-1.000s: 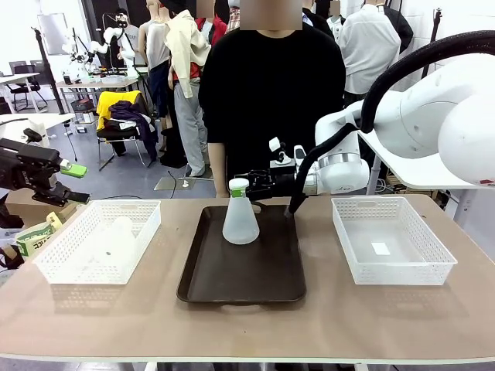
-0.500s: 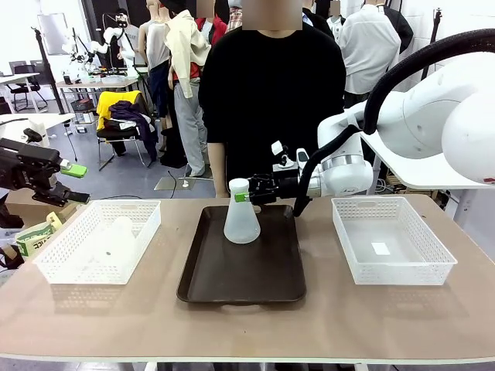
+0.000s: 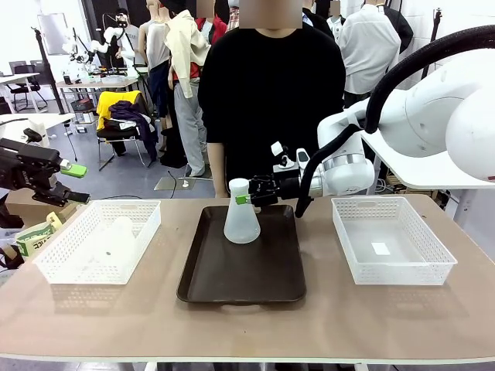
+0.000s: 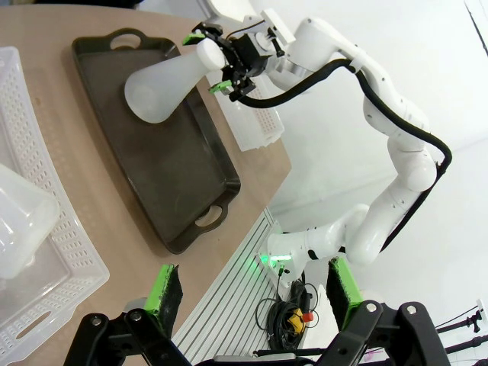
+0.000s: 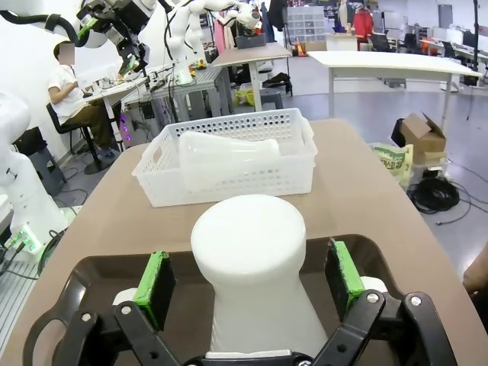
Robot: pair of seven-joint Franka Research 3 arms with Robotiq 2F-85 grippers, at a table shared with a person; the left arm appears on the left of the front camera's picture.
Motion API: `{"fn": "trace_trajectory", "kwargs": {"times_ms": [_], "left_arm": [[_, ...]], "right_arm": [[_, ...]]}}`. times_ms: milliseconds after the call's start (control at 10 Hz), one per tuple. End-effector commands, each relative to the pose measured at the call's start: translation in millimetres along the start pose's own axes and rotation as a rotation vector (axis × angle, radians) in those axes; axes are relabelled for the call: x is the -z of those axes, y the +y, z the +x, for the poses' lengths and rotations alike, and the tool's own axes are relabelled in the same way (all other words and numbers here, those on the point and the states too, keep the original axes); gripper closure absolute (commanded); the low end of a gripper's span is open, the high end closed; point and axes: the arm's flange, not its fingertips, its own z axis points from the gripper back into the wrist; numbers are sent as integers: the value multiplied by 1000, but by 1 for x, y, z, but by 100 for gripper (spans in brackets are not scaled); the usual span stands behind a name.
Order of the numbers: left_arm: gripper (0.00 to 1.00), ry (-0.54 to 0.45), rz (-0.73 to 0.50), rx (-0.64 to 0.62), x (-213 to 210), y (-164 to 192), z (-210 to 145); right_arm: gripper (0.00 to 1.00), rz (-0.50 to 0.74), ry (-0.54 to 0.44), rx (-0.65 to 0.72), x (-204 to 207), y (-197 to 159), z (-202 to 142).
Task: Prepare the laboratory tools.
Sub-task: Pick up the Big flask that the person points to.
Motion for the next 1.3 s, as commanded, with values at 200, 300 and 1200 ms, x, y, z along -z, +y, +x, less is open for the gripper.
{"fn": "trace_trajectory", "kwargs": {"times_ms": [200, 300, 1200], "left_arm": [[0, -3, -14, -5, -2, -2, 1], [0, -3, -14, -5, -2, -2, 1], [0, -3, -14, -5, -2, -2, 1]], "right_arm": [[0, -10, -16, -4, 2, -3, -2], [0, -10, -16, -4, 2, -3, -2], [0, -219, 150, 84, -99, 2, 1]]}}
